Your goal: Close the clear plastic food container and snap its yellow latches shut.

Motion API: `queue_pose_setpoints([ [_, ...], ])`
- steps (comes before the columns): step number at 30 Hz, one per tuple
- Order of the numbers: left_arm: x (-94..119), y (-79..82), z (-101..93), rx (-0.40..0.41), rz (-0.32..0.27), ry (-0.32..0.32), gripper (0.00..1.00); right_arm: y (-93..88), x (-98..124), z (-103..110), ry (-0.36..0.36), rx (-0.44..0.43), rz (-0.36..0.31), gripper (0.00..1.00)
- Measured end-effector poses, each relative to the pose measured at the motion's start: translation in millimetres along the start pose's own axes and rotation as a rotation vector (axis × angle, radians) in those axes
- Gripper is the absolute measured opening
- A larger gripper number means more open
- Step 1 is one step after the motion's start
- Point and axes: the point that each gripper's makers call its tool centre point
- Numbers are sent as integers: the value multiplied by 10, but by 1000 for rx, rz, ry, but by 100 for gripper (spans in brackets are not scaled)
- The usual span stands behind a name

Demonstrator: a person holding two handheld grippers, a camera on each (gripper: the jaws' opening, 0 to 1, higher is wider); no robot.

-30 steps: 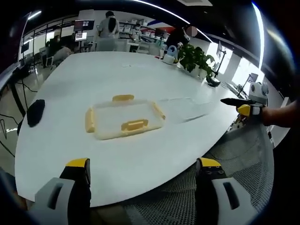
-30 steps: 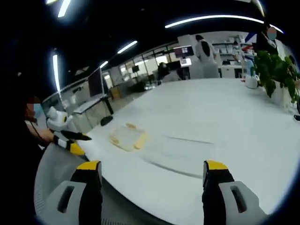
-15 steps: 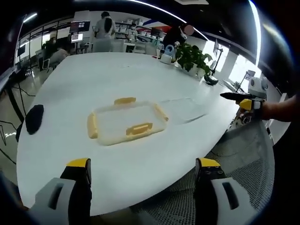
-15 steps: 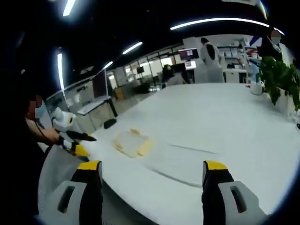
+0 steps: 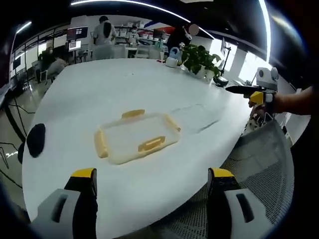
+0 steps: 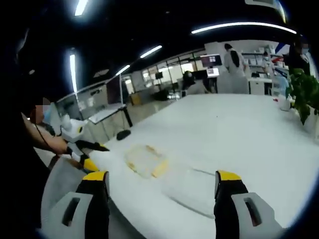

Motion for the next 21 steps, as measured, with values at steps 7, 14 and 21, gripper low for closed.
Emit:
queue_pose_setpoints([
  [7, -38, 36, 62, -6, 11, -23, 93, 40, -193, 103, 83, 68, 42, 86],
  [14, -71, 44, 127, -18, 31, -58, 93, 51, -347, 122, 124, 80, 59, 86],
  [21, -104, 76, 230, -29, 43, -68, 93, 64, -495, 149, 159, 95, 73, 84],
])
Point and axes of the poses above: the point that each gripper's makers call its tool centre point, and the gripper's own axes: x roughly backward along the fingers, z roughly to its left, y roughly out of its top, and after that the axes turned 15 degrees about -z, right-handed
